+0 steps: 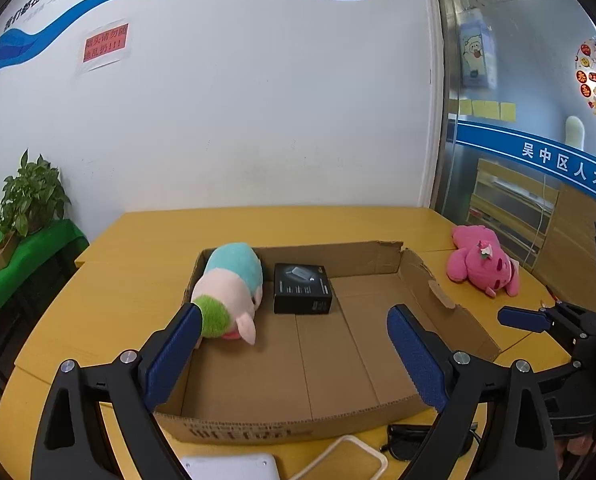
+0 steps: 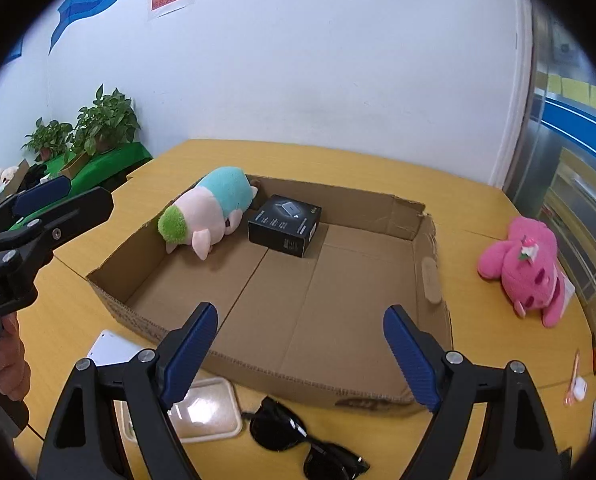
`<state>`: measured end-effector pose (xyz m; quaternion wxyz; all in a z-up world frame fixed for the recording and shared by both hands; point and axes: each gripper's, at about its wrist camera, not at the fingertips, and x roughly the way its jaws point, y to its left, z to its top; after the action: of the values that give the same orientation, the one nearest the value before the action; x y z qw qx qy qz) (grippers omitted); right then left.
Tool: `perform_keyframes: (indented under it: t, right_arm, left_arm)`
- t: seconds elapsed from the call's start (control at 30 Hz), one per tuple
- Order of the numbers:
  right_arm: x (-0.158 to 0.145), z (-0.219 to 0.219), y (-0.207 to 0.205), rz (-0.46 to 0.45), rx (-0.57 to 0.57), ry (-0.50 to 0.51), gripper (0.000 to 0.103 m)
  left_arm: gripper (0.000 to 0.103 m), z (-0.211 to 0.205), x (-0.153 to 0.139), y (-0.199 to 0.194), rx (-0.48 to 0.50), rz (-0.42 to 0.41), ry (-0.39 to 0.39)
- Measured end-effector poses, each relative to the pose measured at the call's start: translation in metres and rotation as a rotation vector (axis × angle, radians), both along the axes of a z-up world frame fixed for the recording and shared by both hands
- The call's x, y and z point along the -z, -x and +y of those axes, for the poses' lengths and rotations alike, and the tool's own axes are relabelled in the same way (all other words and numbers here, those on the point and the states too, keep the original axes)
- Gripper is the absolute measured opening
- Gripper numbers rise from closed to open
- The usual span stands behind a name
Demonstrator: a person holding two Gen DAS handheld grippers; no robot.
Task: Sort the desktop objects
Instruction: 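Open the right gripper to drop the charger box into the box, then withdraw the right tool and move it toward the black sunglasses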
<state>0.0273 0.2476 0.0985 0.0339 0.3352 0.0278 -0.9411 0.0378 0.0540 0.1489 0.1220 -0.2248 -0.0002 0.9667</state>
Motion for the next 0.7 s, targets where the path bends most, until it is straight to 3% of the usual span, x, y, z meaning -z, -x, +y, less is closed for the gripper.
perform_keyframes:
  t: [0.13,0.3,0.7]
  right_arm:
    - [0.000,-0.006,-0.016,-0.001,0.005,0.010,0.085]
    - [0.005,-0.016,-0.028,-0.005,0.002,-0.050,0.085]
    - [0.009,-0.013,-0.041,-0.010,0.011,-0.015,0.085]
  left_arm:
    - [0.096,0.001,0.003,-0.014,-0.008,-0.005,0.004]
    - [0.096,0.008,0.010,-0.021,-0.019,-0.013,0.047]
    - [0.096,0.016,0.020,-0.025,-0.030,-0.028,0.084]
